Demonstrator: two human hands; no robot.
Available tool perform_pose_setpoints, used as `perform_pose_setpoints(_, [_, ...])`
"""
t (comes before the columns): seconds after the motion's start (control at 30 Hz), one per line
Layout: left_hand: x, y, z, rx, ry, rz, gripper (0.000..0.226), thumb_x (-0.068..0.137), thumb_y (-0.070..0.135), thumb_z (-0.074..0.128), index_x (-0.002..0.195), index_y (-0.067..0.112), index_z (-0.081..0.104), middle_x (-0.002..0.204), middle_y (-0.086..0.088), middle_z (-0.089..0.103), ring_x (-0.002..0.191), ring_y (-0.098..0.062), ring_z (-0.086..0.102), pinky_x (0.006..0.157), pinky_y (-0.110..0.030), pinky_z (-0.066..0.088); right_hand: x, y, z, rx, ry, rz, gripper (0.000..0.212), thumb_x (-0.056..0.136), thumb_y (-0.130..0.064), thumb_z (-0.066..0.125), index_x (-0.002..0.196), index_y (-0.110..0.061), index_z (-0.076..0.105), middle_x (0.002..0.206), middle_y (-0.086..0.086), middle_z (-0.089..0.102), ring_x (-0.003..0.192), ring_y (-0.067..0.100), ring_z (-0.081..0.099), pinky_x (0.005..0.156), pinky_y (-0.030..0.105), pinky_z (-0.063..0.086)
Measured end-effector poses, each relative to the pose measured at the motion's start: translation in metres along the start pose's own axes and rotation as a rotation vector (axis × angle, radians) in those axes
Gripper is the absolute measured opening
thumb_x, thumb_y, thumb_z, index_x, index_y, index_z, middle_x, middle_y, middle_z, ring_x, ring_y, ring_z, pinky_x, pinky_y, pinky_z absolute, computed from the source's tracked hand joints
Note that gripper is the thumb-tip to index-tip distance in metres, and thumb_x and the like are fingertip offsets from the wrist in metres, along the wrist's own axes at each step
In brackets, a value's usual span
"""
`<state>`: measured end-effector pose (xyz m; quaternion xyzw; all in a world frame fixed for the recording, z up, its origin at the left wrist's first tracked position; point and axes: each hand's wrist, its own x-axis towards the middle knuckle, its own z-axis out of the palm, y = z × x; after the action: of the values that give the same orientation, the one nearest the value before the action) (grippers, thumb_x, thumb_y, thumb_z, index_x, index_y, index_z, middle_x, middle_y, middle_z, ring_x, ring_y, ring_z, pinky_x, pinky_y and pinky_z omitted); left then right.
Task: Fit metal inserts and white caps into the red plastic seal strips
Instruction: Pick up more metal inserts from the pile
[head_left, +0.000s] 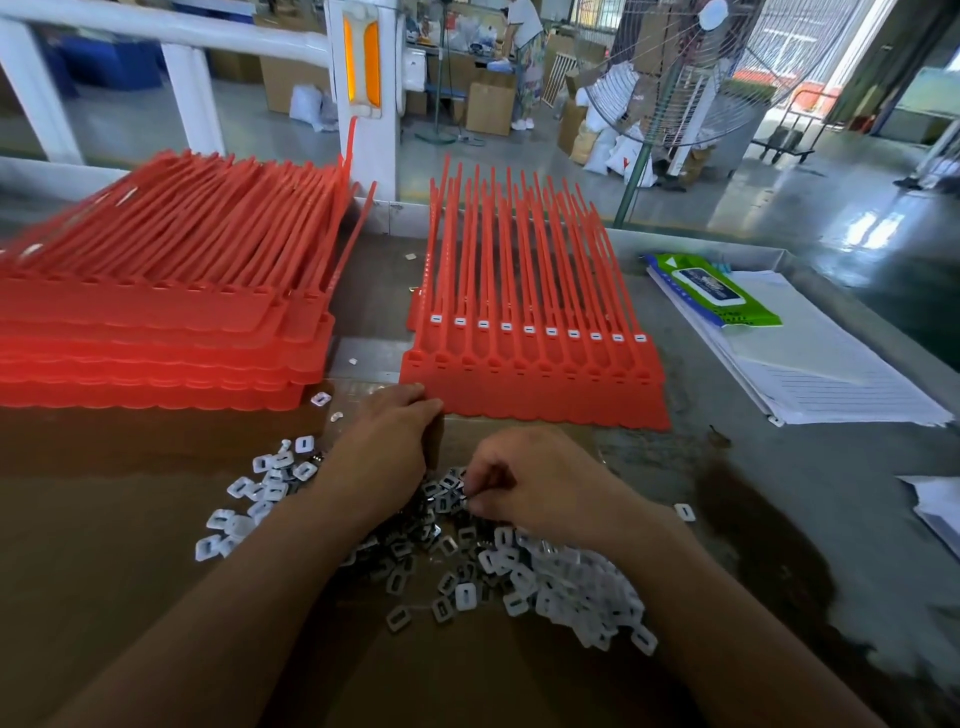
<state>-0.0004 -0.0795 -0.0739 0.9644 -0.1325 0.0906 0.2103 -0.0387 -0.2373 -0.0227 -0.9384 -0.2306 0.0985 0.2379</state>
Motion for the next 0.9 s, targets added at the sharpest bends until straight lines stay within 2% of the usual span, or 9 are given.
perform_pose_setpoints(0.07, [0.0, 0.0, 0.0, -0.005, 0.0, -0.001, 0.049, 0.084, 0.003, 0.043, 0.131, 0.016, 0.045, 0.143, -0.005, 0.035, 0.131, -0.021, 0.03, 0.107, -0.027, 0.018, -0.001, 0.001, 0.002, 0.033, 0.009, -0.001, 0.006, 0.082, -0.02, 0.066, 0.087, -0.017, 0.067, 0.079, -0.015, 0.056, 0.075, 0.001, 0.055, 0.072, 0.018, 0.047])
perform_pose_setpoints(0.13, [0.0, 0.001, 0.0, -0.006, -0.004, -0.003, 0.049, 0.084, 0.003, 0.043, 0.131, 0.016, 0.045, 0.143, -0.005, 0.035, 0.131, -0.021, 0.03, 0.107, -0.026, 0.018, -0.003, 0.002, 0.003, 0.104, 0.025, 0.014, 0.002, 0.084, -0.019, 0.064, 0.082, -0.02, 0.064, 0.073, -0.017, 0.054, 0.067, -0.004, 0.052, 0.063, 0.011, 0.043])
perform_pose_setpoints(0.3, [0.0, 0.001, 0.001, -0.014, 0.004, -0.014, 0.048, 0.084, 0.003, 0.044, 0.13, 0.015, 0.047, 0.142, -0.005, 0.037, 0.13, -0.022, 0.032, 0.107, -0.029, 0.021, -0.007, 0.006, 0.001, 0.194, 0.016, 0.072, 0.02, 0.088, -0.022, 0.058, 0.071, -0.031, 0.052, 0.069, -0.015, 0.053, 0.058, -0.012, 0.048, 0.054, 0.004, 0.037])
perform_pose_setpoints(0.5, [0.0, 0.001, 0.001, -0.016, -0.006, -0.019, 0.049, 0.083, 0.003, 0.046, 0.13, 0.016, 0.047, 0.142, -0.005, 0.037, 0.129, -0.022, 0.032, 0.108, -0.03, 0.022, -0.01, 0.008, -0.001, 0.338, 0.086, 0.103, 0.018, 0.087, -0.012, 0.057, 0.075, -0.026, 0.054, 0.077, -0.002, 0.066, 0.07, 0.005, 0.062, 0.063, 0.017, 0.049])
perform_pose_setpoints(0.63, [0.0, 0.002, 0.0, -0.016, 0.0, -0.025, 0.049, 0.084, 0.003, 0.046, 0.13, 0.017, 0.047, 0.142, -0.005, 0.036, 0.13, -0.022, 0.032, 0.107, -0.029, 0.022, -0.011, 0.009, -0.001, 0.407, 0.107, 0.081, 0.027, 0.085, -0.007, 0.061, 0.075, -0.032, 0.058, 0.077, -0.007, 0.067, 0.07, -0.001, 0.062, 0.065, 0.009, 0.049])
perform_pose_setpoints(0.8, [0.0, 0.002, 0.0, -0.021, -0.004, -0.022, 0.048, 0.084, 0.003, 0.045, 0.131, 0.017, 0.047, 0.143, -0.004, 0.036, 0.13, -0.021, 0.031, 0.106, -0.027, 0.021, -0.01, 0.011, -0.002, 0.398, 0.111, 0.068, 0.029, 0.08, -0.004, 0.066, 0.071, -0.031, 0.061, 0.081, 0.0, 0.069, 0.076, 0.009, 0.064, 0.072, 0.022, 0.054])
perform_pose_setpoints(0.9, [0.0, 0.002, -0.001, -0.018, 0.0, -0.022, 0.047, 0.085, 0.003, 0.044, 0.13, 0.016, 0.047, 0.142, -0.004, 0.037, 0.13, -0.021, 0.032, 0.107, -0.028, 0.021, -0.011, 0.012, -0.002, 0.433, 0.108, 0.059, 0.024, 0.076, -0.005, 0.07, 0.071, -0.027, 0.064, 0.077, -0.003, 0.069, 0.073, 0.006, 0.064, 0.07, 0.02, 0.054])
